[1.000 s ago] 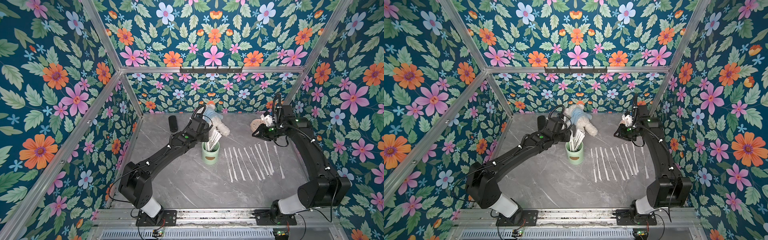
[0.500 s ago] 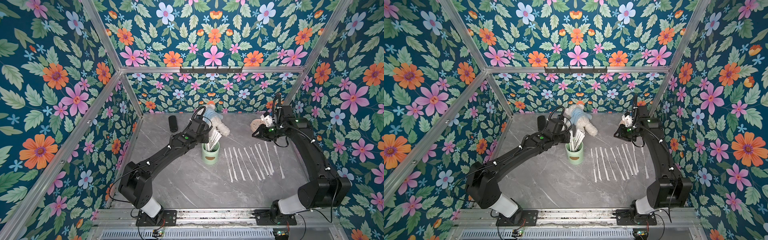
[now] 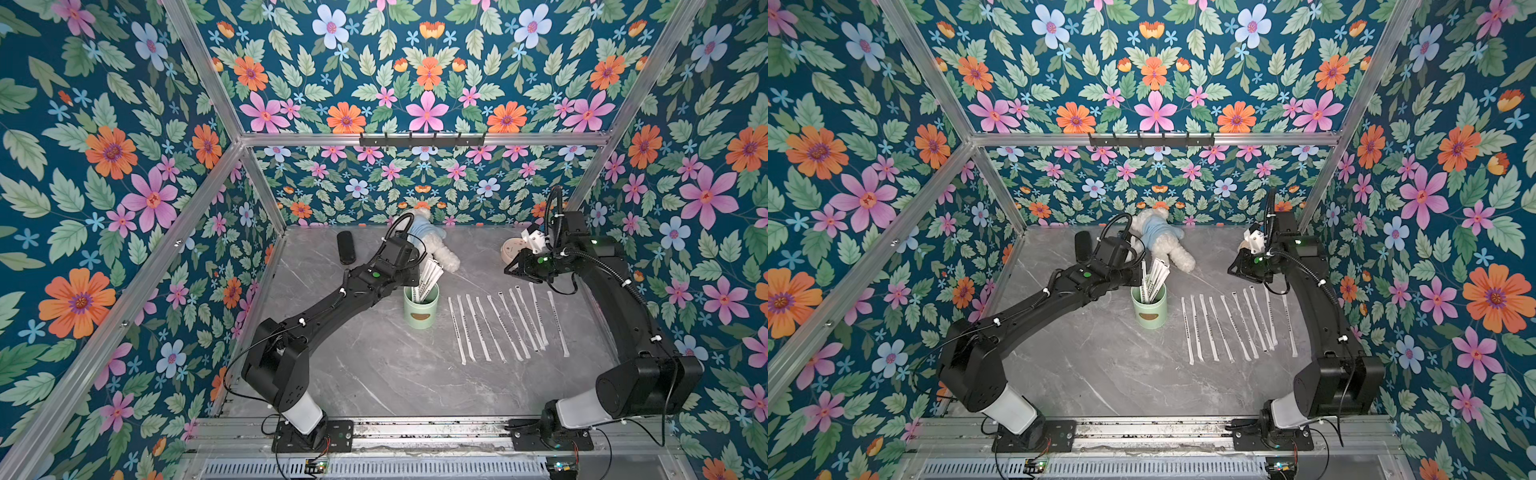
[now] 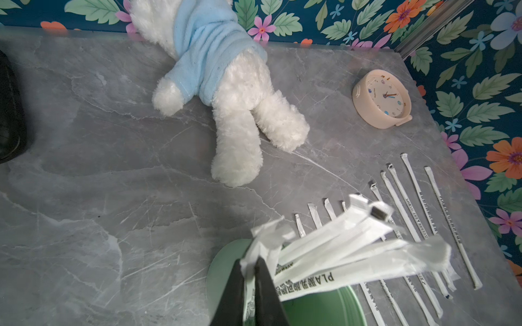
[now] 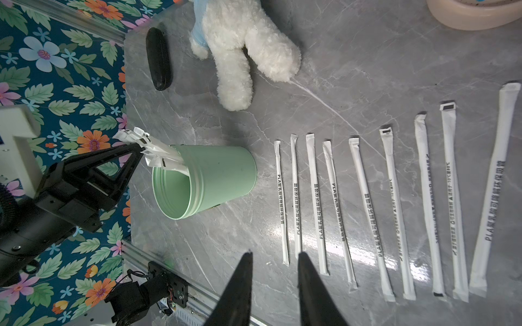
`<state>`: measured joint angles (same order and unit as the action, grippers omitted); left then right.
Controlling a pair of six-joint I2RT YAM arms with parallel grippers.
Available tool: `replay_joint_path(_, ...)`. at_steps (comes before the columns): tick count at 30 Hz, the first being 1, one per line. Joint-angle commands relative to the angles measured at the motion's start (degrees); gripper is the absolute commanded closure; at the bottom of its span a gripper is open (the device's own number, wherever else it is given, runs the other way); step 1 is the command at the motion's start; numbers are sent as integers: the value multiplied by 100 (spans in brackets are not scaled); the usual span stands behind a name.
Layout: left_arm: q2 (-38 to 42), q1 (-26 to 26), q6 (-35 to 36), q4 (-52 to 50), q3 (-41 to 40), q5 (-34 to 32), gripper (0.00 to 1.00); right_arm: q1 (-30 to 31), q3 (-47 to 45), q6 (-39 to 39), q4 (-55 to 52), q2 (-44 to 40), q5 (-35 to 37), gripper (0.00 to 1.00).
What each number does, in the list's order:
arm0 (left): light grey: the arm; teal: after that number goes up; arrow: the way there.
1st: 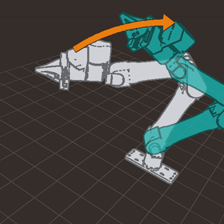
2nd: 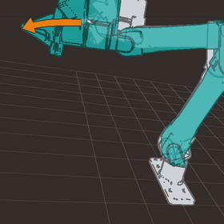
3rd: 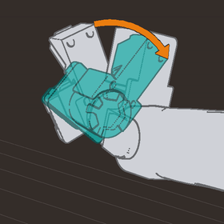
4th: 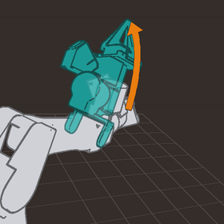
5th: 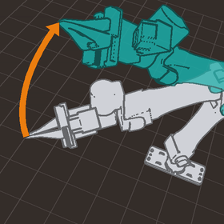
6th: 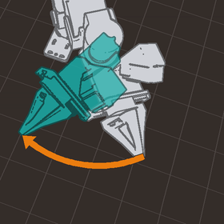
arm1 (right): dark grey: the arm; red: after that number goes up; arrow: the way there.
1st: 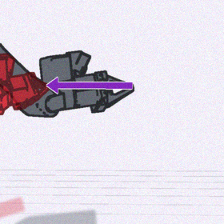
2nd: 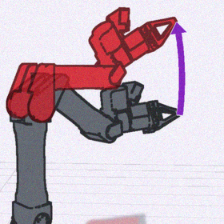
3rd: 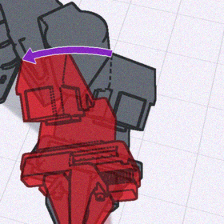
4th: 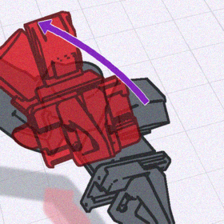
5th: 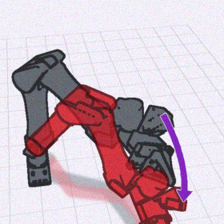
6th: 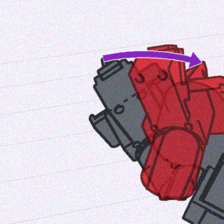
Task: Take the straws out of the storage container
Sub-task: Pick up the straw from the container.
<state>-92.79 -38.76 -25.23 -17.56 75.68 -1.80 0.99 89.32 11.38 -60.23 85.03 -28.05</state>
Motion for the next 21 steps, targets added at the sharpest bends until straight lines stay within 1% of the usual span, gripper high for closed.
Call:
replay_joint_path(1, 79, 4, 8, 53, 35, -22, 91, 3, -10, -48, 7, 13, -16, 70)
replay_joint_path(5, 207, 5, 1, -12, -14, -39, 94, 1, -29, -36, 37, 15, -68, 70)
replay_joint_path(14, 631, -8, -43, -189, -141, -113, 95, 1, -71, 31, 103, -29, -198, 70)
replay_joint_path(21, 1011, -17, 68, -667, 190, -356, 97, 1, -134, 84, 186, -118, -323, 70)
